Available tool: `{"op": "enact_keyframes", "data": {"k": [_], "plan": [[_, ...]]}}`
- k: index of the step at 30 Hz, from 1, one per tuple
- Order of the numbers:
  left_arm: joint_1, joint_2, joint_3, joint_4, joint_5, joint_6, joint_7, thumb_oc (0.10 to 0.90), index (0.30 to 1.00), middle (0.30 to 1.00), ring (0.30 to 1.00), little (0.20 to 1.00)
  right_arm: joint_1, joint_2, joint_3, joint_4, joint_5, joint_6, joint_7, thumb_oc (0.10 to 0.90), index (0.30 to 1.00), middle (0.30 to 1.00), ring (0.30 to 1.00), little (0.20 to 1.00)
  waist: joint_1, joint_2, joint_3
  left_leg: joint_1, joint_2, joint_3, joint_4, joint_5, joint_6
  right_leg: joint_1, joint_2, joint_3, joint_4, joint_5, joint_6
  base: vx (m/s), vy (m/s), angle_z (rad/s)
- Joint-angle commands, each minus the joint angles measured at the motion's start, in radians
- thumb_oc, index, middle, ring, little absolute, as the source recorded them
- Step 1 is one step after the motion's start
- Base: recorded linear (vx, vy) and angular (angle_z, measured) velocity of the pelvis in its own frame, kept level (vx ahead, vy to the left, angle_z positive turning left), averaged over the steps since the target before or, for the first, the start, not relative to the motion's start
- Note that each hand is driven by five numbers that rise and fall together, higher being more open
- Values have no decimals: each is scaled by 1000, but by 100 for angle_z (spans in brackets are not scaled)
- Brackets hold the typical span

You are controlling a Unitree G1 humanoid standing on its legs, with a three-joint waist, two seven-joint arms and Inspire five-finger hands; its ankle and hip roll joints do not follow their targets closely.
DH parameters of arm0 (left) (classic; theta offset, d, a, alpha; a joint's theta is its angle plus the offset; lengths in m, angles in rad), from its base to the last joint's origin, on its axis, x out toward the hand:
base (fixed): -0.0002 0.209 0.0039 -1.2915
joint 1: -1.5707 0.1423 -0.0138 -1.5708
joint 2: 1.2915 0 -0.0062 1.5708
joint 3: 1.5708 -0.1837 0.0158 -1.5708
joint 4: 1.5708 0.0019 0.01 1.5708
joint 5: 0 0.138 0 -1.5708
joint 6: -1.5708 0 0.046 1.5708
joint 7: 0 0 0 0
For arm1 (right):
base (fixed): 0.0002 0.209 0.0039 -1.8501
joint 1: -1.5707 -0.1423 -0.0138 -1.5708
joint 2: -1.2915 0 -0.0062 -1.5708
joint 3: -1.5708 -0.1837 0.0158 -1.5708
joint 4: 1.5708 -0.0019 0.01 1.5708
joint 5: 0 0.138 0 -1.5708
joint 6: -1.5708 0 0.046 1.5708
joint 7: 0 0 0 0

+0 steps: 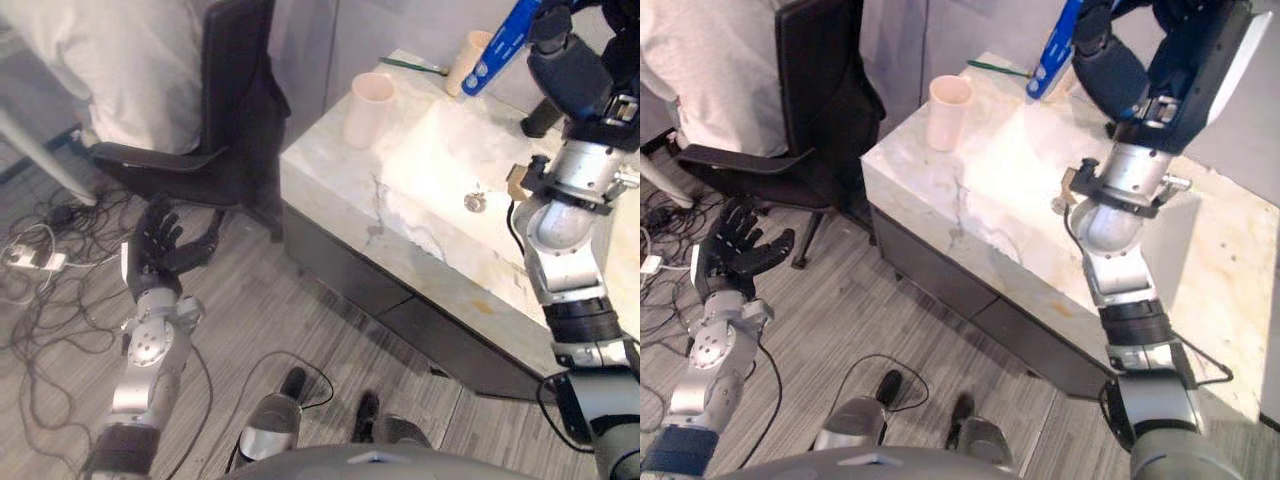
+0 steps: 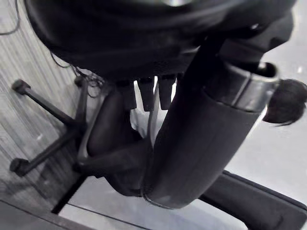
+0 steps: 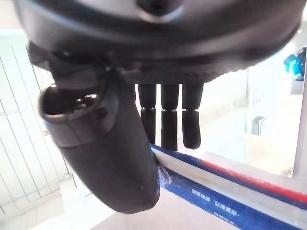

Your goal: Organize the bathroom.

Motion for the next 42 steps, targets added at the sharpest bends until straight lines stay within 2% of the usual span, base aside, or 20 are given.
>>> {"op": "enact_keyframes", "data": {"k": [1, 5, 9, 13, 18, 28, 34, 42], "plan": [[-8, 47, -46, -43, 37, -96, -50, 800, 900, 900, 900, 900, -161, -123, -31, 83, 102, -66, 6, 400, 300, 300, 300, 300, -28, -33, -136, 135, -106, 80, -1, -172, -20, -57, 2, 61, 4, 83, 64, 173, -101, 81], [16, 48, -37, -20, 26, -116, -96, 800, 900, 900, 900, 900, -160, -146, -44, 121, 146, -68, 46, 400, 300, 300, 300, 300, -24, -44, -142, 134, -116, 58, 6, -174, -17, -37, 5, 58, -16, 88, 52, 182, -128, 76], [47, 39, -47, -8, 11, -121, -130, 800, 900, 900, 900, 900, -158, -134, -40, 133, 203, -41, 127, 400, 300, 300, 300, 300, -12, -44, -160, 138, -89, 107, 25, -190, -33, 46, 18, 17, -65, 55, 31, 223, -110, 45], [52, 34, -60, -22, 10, -111, -138, 800, 900, 900, 900, 900, -151, -126, -34, 104, 182, -34, 147, 400, 300, 300, 300, 300, -6, -49, -164, 123, -75, 135, 51, -197, -42, 79, 20, 5, -72, 30, 18, 130, -76, 35], [52, 23, -76, -21, 21, -105, -154, 800, 900, 900, 900, 900, -130, -108, -22, 55, 214, -18, 232, 400, 300, 300, 300, 300, -4, -59, -161, 102, -68, 147, 84, -202, -53, 104, 26, -9, -71, 5, 5, 90, -90, 21], [65, 12, -72, -41, 44, -95, -137, 800, 900, 900, 900, 900, -63, -53, -31, -79, 147, 25, 202, 400, 300, 300, 300, 300, -15, -59, -154, 76, -70, 150, 128, -205, -60, 120, 38, -1, -70, -14, -8, 46, -40, 5], [62, 7, -77, -37, 51, -89, -132, 800, 900, 900, 900, 900, -34, -31, -35, -109, 99, 16, 177, 400, 300, 300, 300, 300, -27, -54, -153, 72, -71, 156, 141, -204, -61, 121, 44, 9, -70, -15, -10, 26, -17, -5], [55, 5, -81, -32, 59, -85, -134, 800, 900, 900, 900, 900, 22, -21, -52, -127, 103, 16, 184, 400, 300, 300, 300, 300, -49, -49, -152, 61, -79, 166, 171, -206, -59, 119, 51, 36, -60, -21, -10, 23, -14, -9]]}}
